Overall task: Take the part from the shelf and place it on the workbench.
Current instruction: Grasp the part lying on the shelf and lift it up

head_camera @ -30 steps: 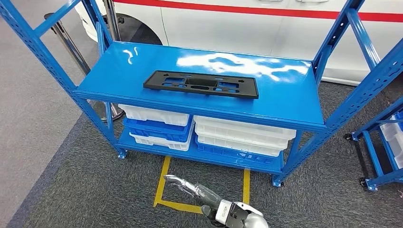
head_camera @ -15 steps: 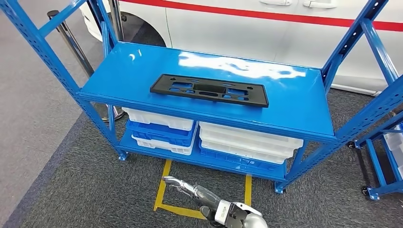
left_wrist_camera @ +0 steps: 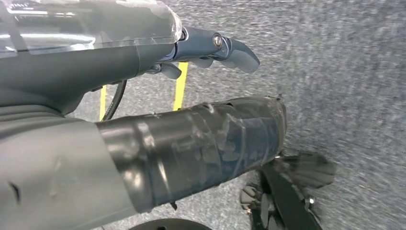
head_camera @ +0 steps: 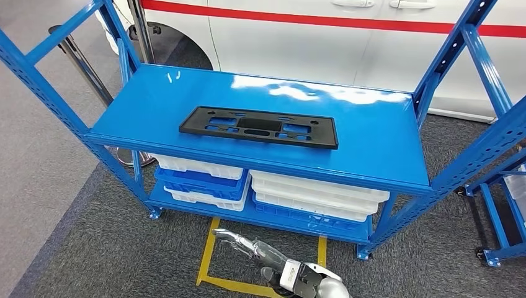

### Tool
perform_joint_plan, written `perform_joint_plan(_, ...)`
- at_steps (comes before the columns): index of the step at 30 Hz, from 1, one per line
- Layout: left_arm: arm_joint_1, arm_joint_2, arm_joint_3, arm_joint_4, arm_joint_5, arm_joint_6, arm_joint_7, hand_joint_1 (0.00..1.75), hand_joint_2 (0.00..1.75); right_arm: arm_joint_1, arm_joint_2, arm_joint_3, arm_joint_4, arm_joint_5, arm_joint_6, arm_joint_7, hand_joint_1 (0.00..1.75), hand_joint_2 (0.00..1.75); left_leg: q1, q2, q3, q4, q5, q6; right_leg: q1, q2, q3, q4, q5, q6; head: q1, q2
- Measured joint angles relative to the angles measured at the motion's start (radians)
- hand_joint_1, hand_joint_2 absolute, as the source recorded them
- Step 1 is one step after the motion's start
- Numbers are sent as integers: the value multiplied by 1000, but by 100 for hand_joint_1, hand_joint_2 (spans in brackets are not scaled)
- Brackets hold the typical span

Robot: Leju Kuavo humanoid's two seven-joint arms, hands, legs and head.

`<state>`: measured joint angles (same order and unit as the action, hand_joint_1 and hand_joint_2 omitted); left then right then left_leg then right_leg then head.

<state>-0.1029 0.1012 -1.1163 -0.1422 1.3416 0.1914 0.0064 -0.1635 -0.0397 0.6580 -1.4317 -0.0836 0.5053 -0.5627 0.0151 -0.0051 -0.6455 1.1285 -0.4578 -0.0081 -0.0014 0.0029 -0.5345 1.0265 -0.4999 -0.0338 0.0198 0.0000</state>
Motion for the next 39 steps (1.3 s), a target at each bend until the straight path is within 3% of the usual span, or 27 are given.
perform_joint_plan(2,-2,1,-2,0,1,0,0,0,0,-1,0,0,0,-4,3,0,0,0,-8,1,37,-88,29,13,3,-1,8,0,-12,9,0,0)
perform_joint_plan(5,-5,1,-4,0,4,1,0,0,0,-2,0,0,0,-6,6,0,0,0,-9,1,49,-109,20,24,3,-3,13,-5,-20,23,0,0)
perform_joint_plan(7,-4,0,-5,0,6,1,1,0,0,-4,0,0,0,-8,7,-2,0,0,-2,2,63,-124,19,33,4,-3,3,27,-41,33,2,0)
perform_joint_plan(8,-4,-1,-5,0,6,0,1,0,0,-6,0,0,0,-8,7,-2,0,0,2,3,71,-130,17,38,3,-3,-20,73,-63,38,4,0)
perform_joint_plan(10,-5,-1,-6,0,7,0,1,0,0,-6,-1,0,2,-10,8,-2,0,0,1,3,79,-131,8,45,-1,-3,-100,205,-109,44,4,0)
perform_joint_plan(11,-5,-1,-6,0,7,0,0,0,0,-5,-2,0,4,-10,9,-2,0,0,0,3,83,-131,3,46,-3,-3,-136,253,-114,47,5,0)
perform_joint_plan(12,-4,-1,-6,0,7,0,0,0,0,-5,-3,1,6,-10,9,-2,0,0,0,2,90,-130,-3,45,-5,-3,-156,268,-99,48,5,0)
perform_joint_plan(13,-3,-2,-7,0,7,0,0,0,0,-5,-4,1,7,-10,9,-2,0,0,0,1,99,-130,-10,44,-7,-3,-157,244,-63,49,5,0)
perform_joint_plan(15,-2,-4,-7,0,8,0,0,0,0,-5,-4,1,8,-11,9,-2,0,0,0,-1,119,-129,-25,38,-10,-3,-115,121,26,47,5,0)
perform_joint_plan(17,-4,-6,-7,0,8,0,0,0,0,-6,-4,1,10,-11,9,-2,0,0,-2,-3,128,-125,-39,27,-7,-3,-76,27,59,39,5,0)
perform_joint_plan(19,-6,-6,-7,0,8,0,0,0,0,-6,-4,1,11,-11,9,-2,0,0,-3,-2,128,-125,-45,14,-2,0,-69,10,48,30,6,0)
perform_joint_plan(22,-8,-8,-7,0,8,1,0,0,0,-8,-4,1,11,-12,10,-3,0,0,0,1,121,-99,-67,0,-7,2,-55,1,42,12,5,0)
perform_joint_plan(24,-9,-10,-7,0,8,3,-1,0,0,-9,-3,1,11,-12,13,-3,0,0,2,1,67,11,-112,-8,-9,-1,-40,-5,34,1,4,0)
perform_joint_plan(26,-8,-10,-7,0,8,4,-2,0,0,-10,-3,1,13,-12,17,-3,0,0,2,1,-15,141,-146,-13,-8,-2,-29,-4,23,-3,4,0)
perform_joint_plan(27,-6,-10,-7,0,8,4,-2,0,0,-9,-3,1,13,-12,18,-3,0,0,2,1,-40,166,-137,-13,-7,-1,-22,-4,17,-3,4,0)
perform_joint_plan(28,-5,-10,-8,0,9,4,-2,0,0,-9,-3,1,14,-12,20,-3,0,0,2,1,-46,153,-108,-12,-7,1,-14,-4,11,-3,4,0)
perform_joint_plan(30,-3,-10,-8,1,10,4,-2,0,0,-10,-3,1,14,-12,23,-3,0,0,1,1,-12,34,-15,-4,-7,3,5,-4,-3,1,4,0)
perform_joint_plan(32,-5,-9,-8,2,11,4,-3,0,0,-11,-3,1,14,-12,23,-3,0,0,-5,2,29,-72,31,7,-4,3,14,-4,-16,10,4,0)
perform_joint_plan(34,-8,-10,-8,3,13,4,-3,0,0,-13,-3,1,15,-12,24,-3,0,0,-11,2,41,-99,22,17,-3,3,15,-7,-22,21,4,0)
perform_joint_plan(37,-7,-10,-8,3,15,4,-4,0,0,-16,-3,1,14,-12,25,-3,0,0,-4,2,58,-120,16,33,-1,1,19,3,-37,37,5,0)
perform_joint_plan(39,-7,-10,-8,3,17,4,-4,0,0,-19,-4,1,14,-13,25,-3,0,0,0,4,74,-130,12,43,-2,0,-28,97,-78,44,7,0)
